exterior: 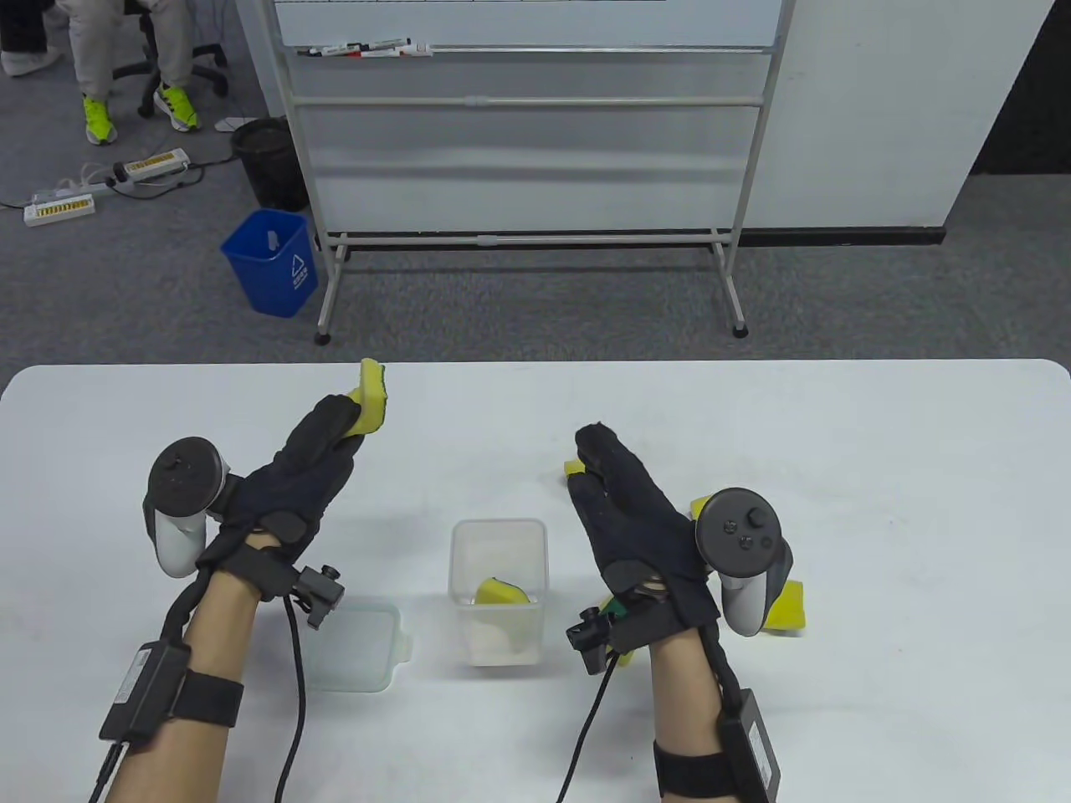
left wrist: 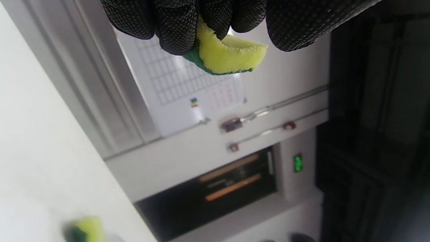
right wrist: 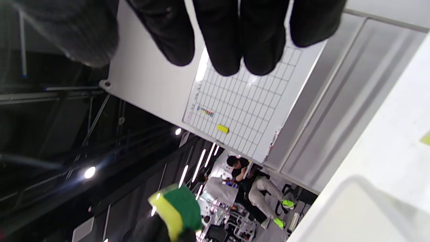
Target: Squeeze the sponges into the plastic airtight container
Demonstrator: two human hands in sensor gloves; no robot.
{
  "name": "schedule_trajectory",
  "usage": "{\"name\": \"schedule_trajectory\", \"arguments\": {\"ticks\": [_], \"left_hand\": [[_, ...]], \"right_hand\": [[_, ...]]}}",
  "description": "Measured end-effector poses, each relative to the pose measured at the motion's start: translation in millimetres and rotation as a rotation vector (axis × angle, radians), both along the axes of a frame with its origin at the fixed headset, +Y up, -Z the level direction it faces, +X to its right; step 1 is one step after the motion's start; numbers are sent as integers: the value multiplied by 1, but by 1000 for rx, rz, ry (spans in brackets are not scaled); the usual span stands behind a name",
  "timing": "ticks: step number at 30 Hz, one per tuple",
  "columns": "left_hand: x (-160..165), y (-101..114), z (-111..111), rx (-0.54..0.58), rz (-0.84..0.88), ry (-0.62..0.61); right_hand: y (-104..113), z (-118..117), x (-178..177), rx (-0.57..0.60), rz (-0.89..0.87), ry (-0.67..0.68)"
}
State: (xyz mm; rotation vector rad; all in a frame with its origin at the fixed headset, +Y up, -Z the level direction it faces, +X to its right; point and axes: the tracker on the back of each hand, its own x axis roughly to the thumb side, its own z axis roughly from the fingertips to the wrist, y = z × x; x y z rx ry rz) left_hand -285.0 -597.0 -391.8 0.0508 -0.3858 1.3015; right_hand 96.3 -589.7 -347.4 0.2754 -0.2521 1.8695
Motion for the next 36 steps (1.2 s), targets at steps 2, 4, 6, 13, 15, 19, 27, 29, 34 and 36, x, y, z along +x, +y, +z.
{"name": "schedule_trajectory", "arguments": {"ticks": [2, 4, 6, 13, 15, 19, 27, 29, 34, 36], "left_hand": [[19, 6, 15, 22, 72, -73], [39, 11, 29, 23, 132, -171], [58, 15, 41, 28, 173, -249], [101, 18, 62, -15, 282, -438], [103, 15, 61, -31, 310, -461], [106, 3, 56, -83, 366, -527], [102, -7, 47, -142, 293, -567], [102, -8, 47, -136, 283, -523], [102, 0, 51, 22, 8, -205], [102, 5, 54, 81, -97, -138]], "right_hand": [[5, 1, -7, 89, 68, 52], [10, 5, -13, 169, 152, 89], [15, 9, -20, 245, 196, 98], [26, 22, -31, 406, 258, 121], [28, 23, -28, 423, 239, 118], [30, 24, -22, 432, 265, 115], [21, 11, -25, 317, 259, 226], [20, 12, -27, 337, 272, 145], [18, 14, -40, 342, 463, -44], [18, 13, -41, 318, 462, -26]]}}
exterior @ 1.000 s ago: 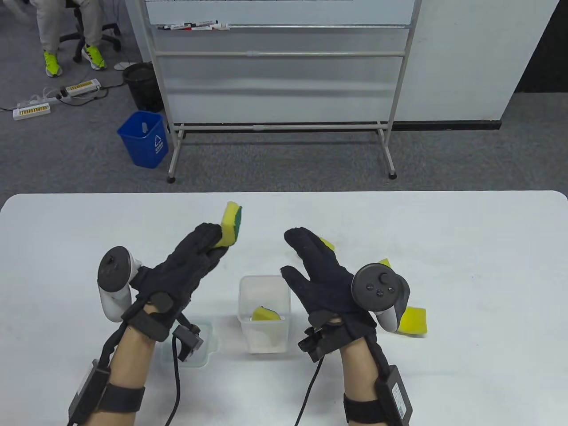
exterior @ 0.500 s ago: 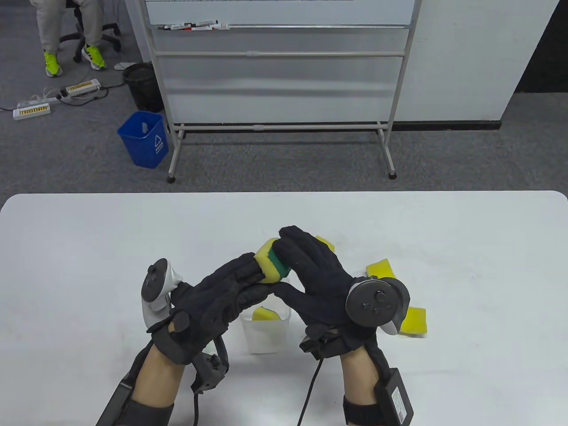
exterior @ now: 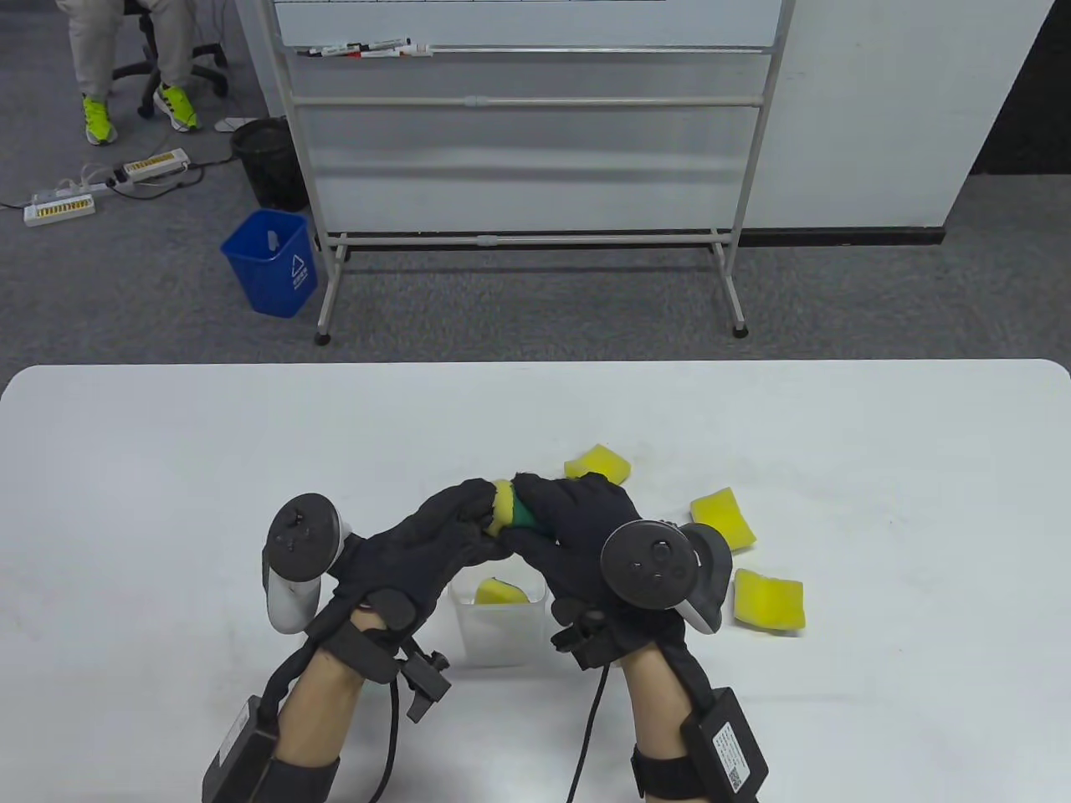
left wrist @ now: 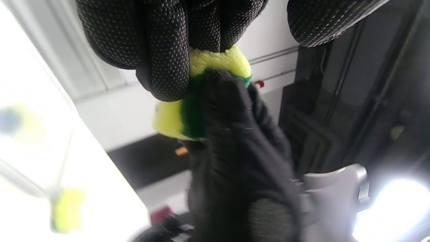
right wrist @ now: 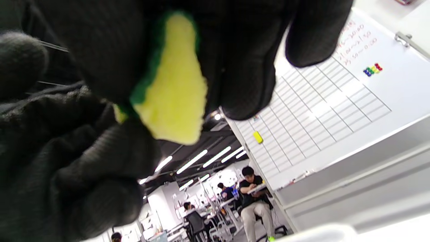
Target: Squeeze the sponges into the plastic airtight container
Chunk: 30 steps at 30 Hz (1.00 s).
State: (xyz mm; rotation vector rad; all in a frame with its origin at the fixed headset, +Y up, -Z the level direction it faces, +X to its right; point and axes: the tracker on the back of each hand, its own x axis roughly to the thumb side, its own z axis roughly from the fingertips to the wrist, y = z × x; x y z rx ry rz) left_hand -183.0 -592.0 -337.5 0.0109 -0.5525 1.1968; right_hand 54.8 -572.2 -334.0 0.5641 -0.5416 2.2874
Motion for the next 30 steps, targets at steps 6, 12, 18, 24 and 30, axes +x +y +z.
{"name": "schedule_trajectory", "arguments": {"ticks": [6, 12, 18, 24, 30], "left_hand": [[-4, 14, 6, 251, -271, 116], [-7, 11, 4, 223, -132, 121], [-10, 7, -1, 158, -114, 87], [-11, 3, -6, 158, -153, 112], [-12, 0, -4, 184, -150, 274]], "right_hand": [[3, 1, -3, -96, -33, 148], [4, 1, -9, -87, -43, 183], [3, 2, -11, -61, -40, 149], [-1, -2, -13, -72, -59, 154], [-6, -1, -19, -54, -64, 103]]}}
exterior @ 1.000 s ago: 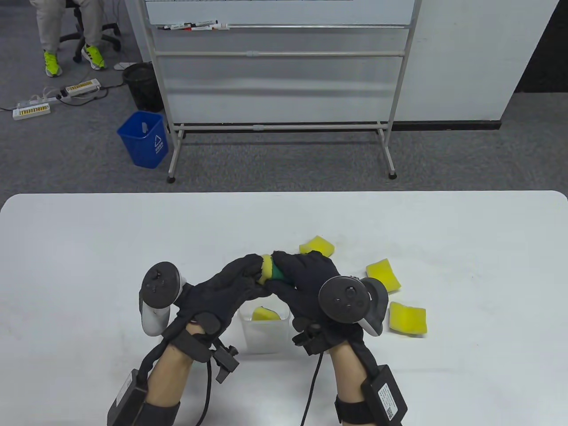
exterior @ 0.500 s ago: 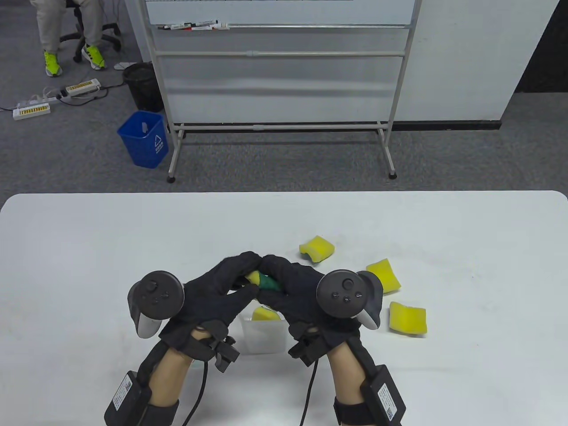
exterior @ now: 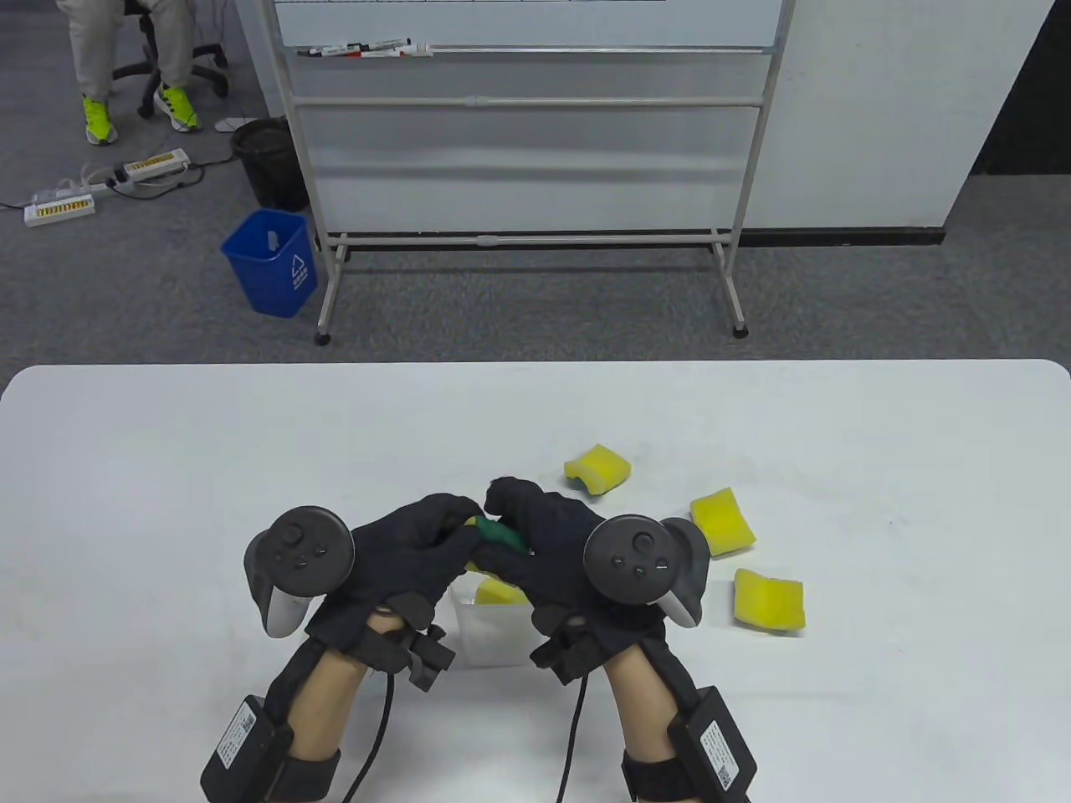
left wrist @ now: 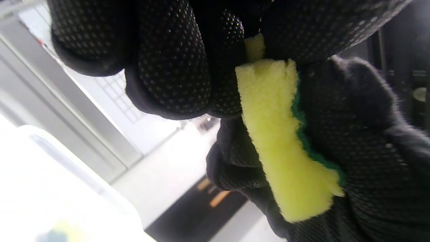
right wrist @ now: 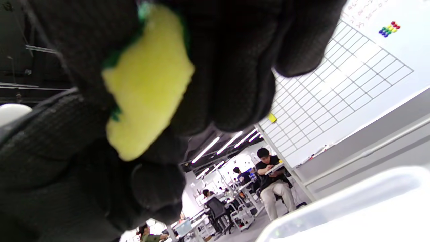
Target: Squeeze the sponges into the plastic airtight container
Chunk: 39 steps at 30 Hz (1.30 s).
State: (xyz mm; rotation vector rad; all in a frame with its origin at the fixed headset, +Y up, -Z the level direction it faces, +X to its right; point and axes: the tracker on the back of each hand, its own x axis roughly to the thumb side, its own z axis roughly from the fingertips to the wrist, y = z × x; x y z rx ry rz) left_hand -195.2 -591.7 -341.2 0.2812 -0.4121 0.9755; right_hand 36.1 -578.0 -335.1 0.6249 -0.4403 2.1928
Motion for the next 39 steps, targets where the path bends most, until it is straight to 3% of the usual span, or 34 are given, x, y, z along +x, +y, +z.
{"name": "schedule_trajectory", "arguments": {"ticks": [5, 9, 12, 17, 22, 33, 39], "left_hand": [[-9, -6, -3, -45, 77, 60], [-7, -13, -9, -112, 99, 12], [-9, -16, -12, -167, 19, -12], [-21, -19, -16, -136, -117, 148], [-37, -31, -25, -185, -128, 220], [-53, -52, -38, -260, -160, 284], [-55, -55, -40, -271, -163, 290]], "right_hand": [[0, 0, -4, -114, 29, 105], [0, 2, -5, -17, 26, -29], [0, 2, -4, -5, 36, -90], [-10, -3, -9, -7, 164, -167], [-21, -8, -21, -30, 291, -177], [-42, -17, -31, -97, 362, -148], [-45, -21, -22, -105, 263, -157]]}}
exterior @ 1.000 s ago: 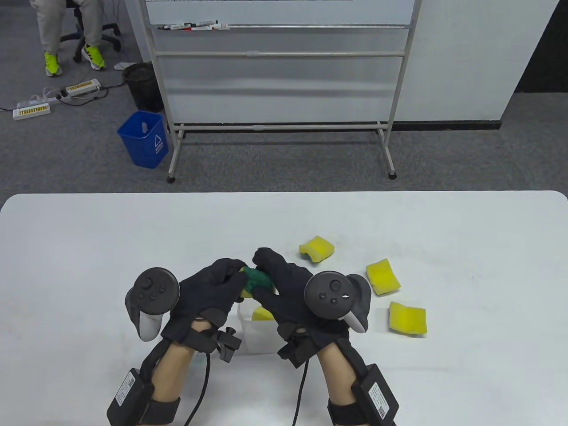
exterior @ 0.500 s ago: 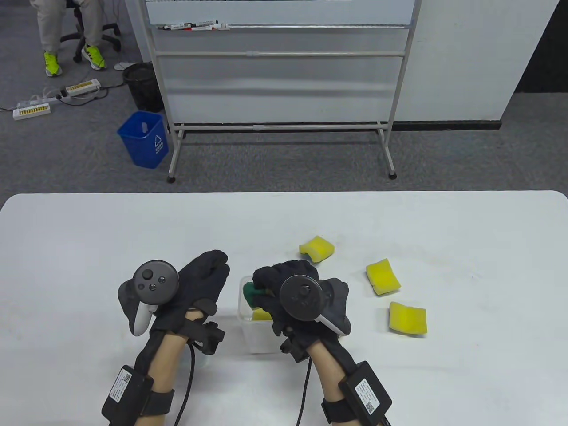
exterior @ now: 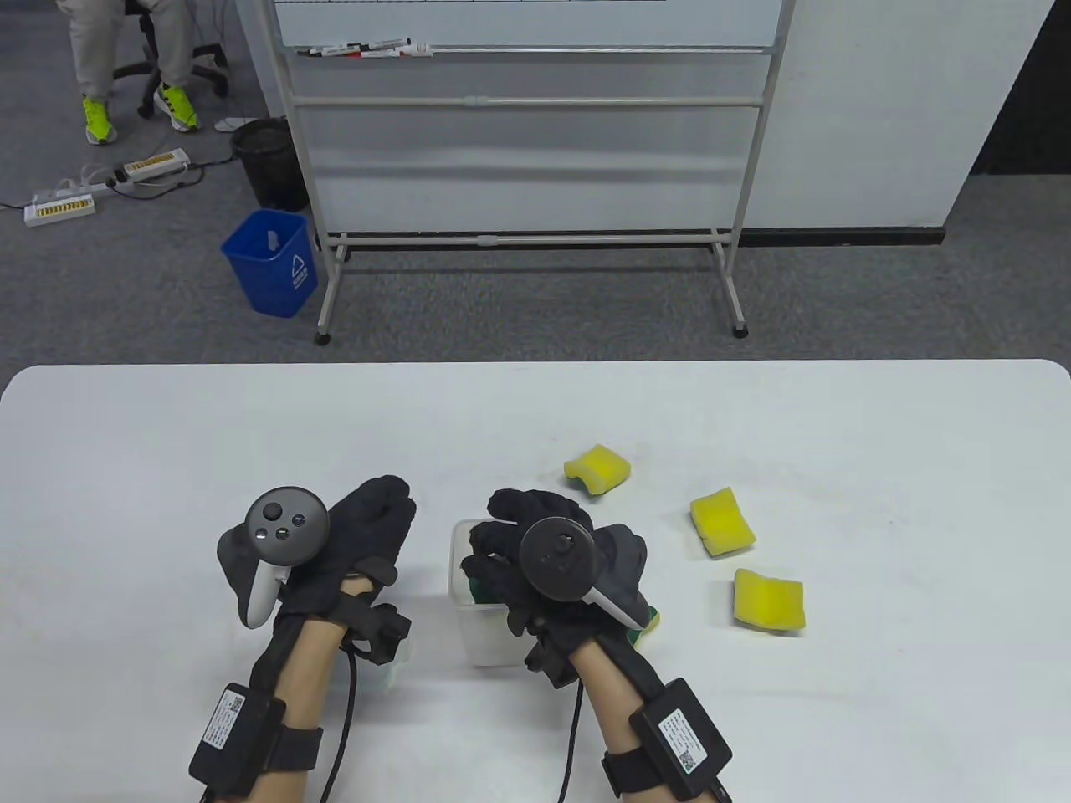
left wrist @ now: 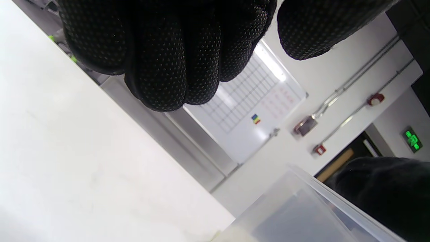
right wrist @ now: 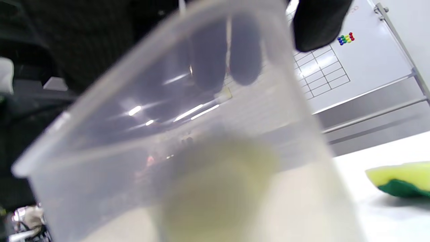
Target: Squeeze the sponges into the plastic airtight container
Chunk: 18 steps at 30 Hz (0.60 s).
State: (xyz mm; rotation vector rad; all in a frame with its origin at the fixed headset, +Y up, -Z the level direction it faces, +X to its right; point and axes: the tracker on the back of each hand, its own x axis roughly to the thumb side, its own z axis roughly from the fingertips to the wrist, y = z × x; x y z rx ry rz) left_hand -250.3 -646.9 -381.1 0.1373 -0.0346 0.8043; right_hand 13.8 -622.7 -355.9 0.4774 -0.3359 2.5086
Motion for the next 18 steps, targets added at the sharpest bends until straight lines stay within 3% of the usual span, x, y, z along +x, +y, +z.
{"name": "schedule_trajectory", "arguments": {"ticks": [9, 12, 16, 18], "left_hand": [[-1, -2, -1, -5, -108, 36], [0, -5, -3, -10, -200, 40], [1, -9, -5, -24, -280, 43], [2, -11, -6, -35, -293, 35]], "right_hand": [[27, 7, 45, 27, -188, -119], [32, 9, 68, -65, -117, -224], [10, 1, 78, -320, 97, -278], [-25, -1, 75, -422, 323, -275]]}}
